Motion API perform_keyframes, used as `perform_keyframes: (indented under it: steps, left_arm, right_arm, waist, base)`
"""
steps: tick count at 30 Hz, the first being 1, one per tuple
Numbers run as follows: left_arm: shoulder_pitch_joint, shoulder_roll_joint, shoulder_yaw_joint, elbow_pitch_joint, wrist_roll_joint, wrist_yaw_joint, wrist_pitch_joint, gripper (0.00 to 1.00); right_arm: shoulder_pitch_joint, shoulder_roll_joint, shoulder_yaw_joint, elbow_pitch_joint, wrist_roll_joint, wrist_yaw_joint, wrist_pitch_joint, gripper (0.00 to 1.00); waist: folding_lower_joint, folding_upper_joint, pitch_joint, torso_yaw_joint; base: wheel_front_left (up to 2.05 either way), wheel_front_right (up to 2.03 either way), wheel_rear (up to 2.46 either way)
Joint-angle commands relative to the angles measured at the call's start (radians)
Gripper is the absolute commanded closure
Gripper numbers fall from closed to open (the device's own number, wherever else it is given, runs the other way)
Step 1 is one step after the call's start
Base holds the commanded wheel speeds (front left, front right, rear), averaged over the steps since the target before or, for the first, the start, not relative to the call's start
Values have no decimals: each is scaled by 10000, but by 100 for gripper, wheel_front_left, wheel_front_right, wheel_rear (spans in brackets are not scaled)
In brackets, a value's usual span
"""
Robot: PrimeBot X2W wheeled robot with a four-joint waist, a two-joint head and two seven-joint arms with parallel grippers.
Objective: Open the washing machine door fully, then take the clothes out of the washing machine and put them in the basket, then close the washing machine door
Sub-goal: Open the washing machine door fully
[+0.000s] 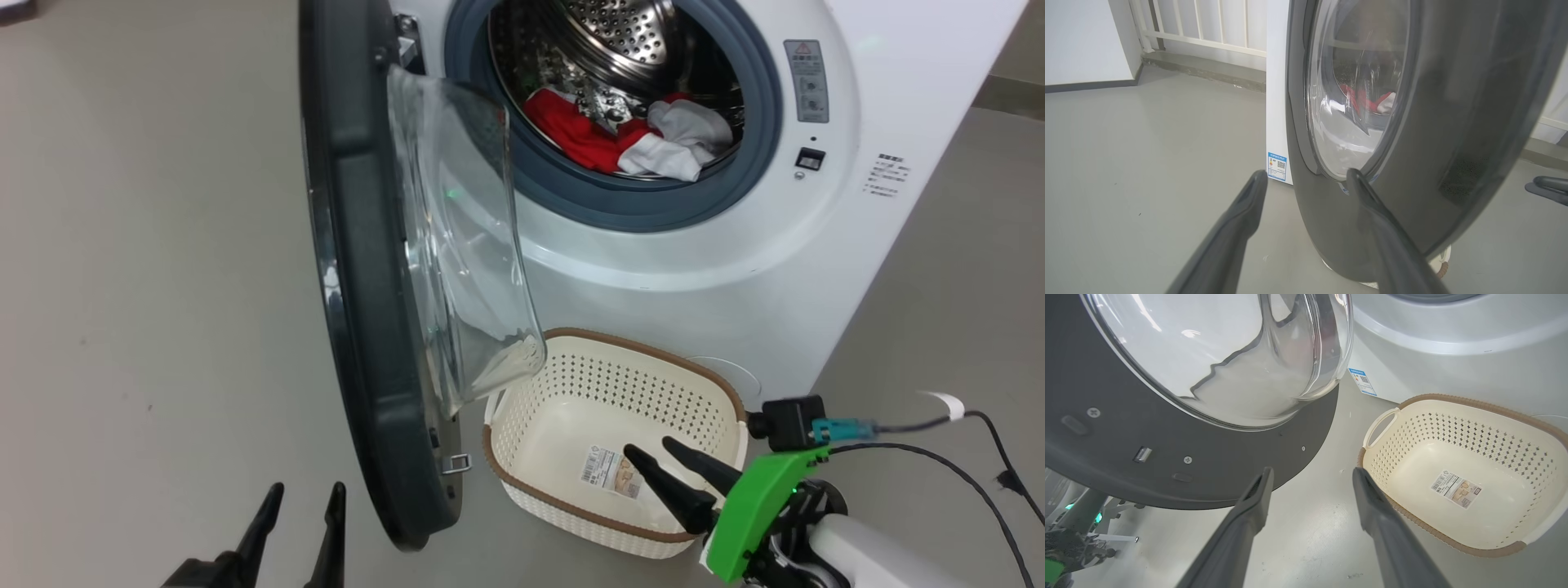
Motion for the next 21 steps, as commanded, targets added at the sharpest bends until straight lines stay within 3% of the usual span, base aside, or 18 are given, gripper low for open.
perform_keyframes:
  steps: [1, 5, 9, 21]
  left_arm:
    - [-307, 95, 395, -177, 88, -56, -122, 0]
    - [-264, 95, 515, -162, 107, -74, -122, 0]
    - [-230, 95, 586, -149, 118, -87, -122, 0]
    - [-270, 95, 697, -125, 117, -111, -122, 0]
  right_arm:
    - [97, -84, 161, -89, -264, 50, -395, 0]
    - [72, -146, 564, 336, -764, 50, -1478, 0]
    - [11, -145, 569, 735, -1514, 50, -1888, 0]
    - [1264, 461, -2833, -381, -5447, 50, -1920, 0]
  waist:
    - [0, 0, -24, -84]
    - [0, 0, -56, -222]
    - [0, 0, -61, -307]
    - [0, 0, -1, -408]
  base:
    - [0, 0, 0]
    - [0, 0, 0]
    - [0, 0, 0]
    - [0, 0, 0]
